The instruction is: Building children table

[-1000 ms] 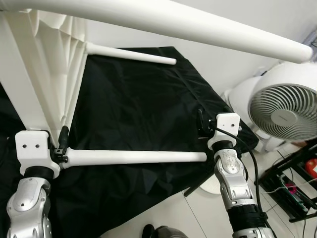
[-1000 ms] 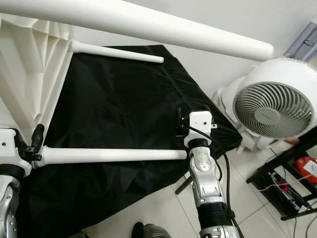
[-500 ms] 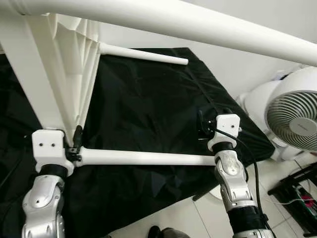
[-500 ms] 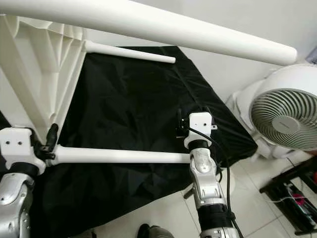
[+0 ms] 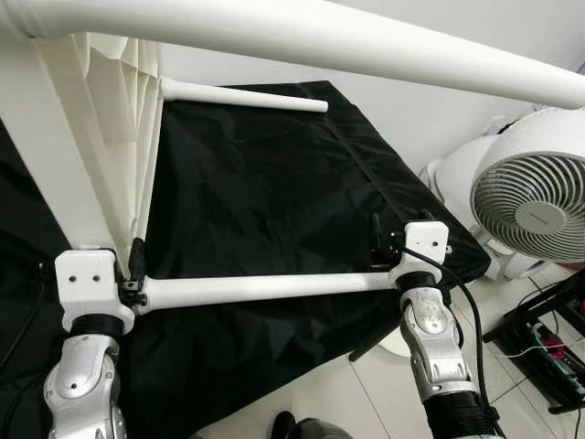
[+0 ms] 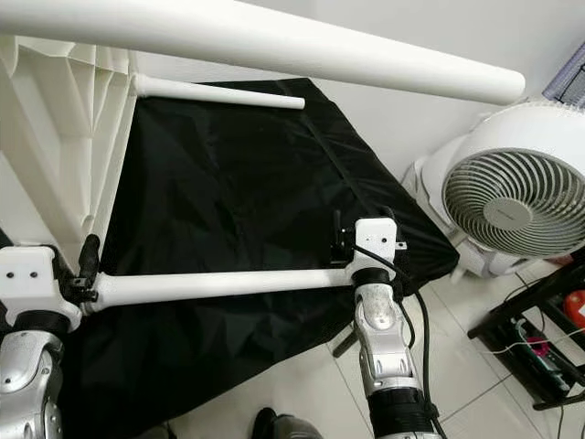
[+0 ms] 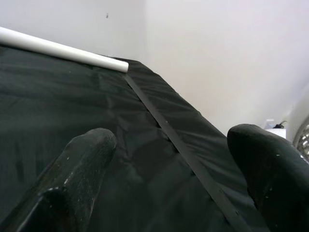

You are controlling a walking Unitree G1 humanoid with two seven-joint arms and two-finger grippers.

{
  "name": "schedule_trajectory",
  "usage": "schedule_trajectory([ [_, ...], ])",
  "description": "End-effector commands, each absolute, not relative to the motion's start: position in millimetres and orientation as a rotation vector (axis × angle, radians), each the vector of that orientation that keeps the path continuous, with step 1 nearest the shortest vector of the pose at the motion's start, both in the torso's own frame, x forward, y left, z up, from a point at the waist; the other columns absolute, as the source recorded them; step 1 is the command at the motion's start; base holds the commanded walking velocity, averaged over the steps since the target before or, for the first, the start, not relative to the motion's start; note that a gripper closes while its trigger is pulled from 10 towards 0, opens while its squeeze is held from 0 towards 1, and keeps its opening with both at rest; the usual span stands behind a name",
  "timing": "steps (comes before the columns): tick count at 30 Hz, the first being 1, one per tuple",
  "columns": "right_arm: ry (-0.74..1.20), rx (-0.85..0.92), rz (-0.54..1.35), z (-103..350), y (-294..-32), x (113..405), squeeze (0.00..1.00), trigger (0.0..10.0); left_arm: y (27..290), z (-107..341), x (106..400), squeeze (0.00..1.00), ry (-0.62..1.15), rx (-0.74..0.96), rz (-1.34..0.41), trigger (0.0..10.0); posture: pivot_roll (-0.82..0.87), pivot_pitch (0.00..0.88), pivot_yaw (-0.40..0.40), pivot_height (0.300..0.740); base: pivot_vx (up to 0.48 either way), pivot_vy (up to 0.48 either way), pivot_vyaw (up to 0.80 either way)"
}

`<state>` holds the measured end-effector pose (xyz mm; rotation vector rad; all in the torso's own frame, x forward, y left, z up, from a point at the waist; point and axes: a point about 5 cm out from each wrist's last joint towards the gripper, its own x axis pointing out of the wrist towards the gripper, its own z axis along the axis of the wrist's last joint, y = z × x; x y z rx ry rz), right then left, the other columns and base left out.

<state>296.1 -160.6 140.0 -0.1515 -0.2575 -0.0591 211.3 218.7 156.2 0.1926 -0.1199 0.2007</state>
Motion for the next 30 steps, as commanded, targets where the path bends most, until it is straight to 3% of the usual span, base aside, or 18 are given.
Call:
schedule_trajectory([
  [1, -0.260, -0.166, -0.071, 140.8, -163.8, 295.3, 0.00, 10.0, 247.4, 156.1, 187.7, 0.00, -0.141, 0.208, 0.689, 10.0, 0.10, 0.103, -0.098, 0.740, 0.000, 0.000, 0.00],
  [11, -0.252, -0.165, -0.066, 139.0, -162.1, 294.0, 0.00, 10.0, 258.9, 146.2, 164.4, 0.00, -0.088, 0.239, 0.832, 10.0, 0.11, 0.117, -0.102, 0.740, 0.000, 0.000, 0.00],
  [20, -0.247, -0.163, -0.060, 138.1, -160.5, 294.4, 0.00, 10.0, 280.5, 148.0, 162.2, 0.00, -0.106, 0.215, 0.879, 10.0, 0.12, 0.115, -0.103, 0.740, 0.000, 0.000, 0.00],
  [30, -0.247, -0.163, -0.061, 138.1, -160.7, 294.6, 0.00, 10.0, 285.4, 149.4, 160.8, 0.00, -0.112, 0.210, 0.903, 10.0, 0.12, 0.114, -0.102, 0.740, 0.000, 0.000, 0.00],
])
